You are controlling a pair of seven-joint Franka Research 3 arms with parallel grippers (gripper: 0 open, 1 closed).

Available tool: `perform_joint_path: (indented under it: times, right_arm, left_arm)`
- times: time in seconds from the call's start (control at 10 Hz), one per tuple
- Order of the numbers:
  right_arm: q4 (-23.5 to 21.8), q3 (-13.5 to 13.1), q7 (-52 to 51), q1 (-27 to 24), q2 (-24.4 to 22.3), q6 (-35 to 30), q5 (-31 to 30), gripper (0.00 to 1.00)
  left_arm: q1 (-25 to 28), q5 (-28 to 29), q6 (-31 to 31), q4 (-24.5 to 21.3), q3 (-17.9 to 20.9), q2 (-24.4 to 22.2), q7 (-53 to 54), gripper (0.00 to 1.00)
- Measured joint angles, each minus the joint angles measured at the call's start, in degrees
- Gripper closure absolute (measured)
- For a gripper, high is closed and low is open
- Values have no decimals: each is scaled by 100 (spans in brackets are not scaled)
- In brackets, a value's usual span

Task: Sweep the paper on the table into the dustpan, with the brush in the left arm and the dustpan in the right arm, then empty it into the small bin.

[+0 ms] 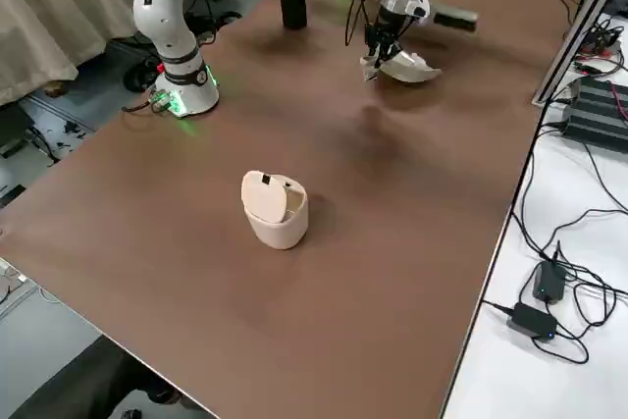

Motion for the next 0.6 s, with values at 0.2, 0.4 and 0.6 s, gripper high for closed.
perform_joint_path:
  times: [0.2,0.4,0.6]
  right_arm:
    - [-3,-2,17,-156,-136,9,308,67]
    - [-16,-2,17,-270,-189,155,437,67]
    - [-152,-2,14,-378,-191,599,738,67]
  left_arm:
    - [665,13,-72,-405,-29,-696,300,73]
    - [1348,13,-75,-986,-37,-1271,1018,73]
    - [2041,13,-61,-1311,-38,-1402,1781,73]
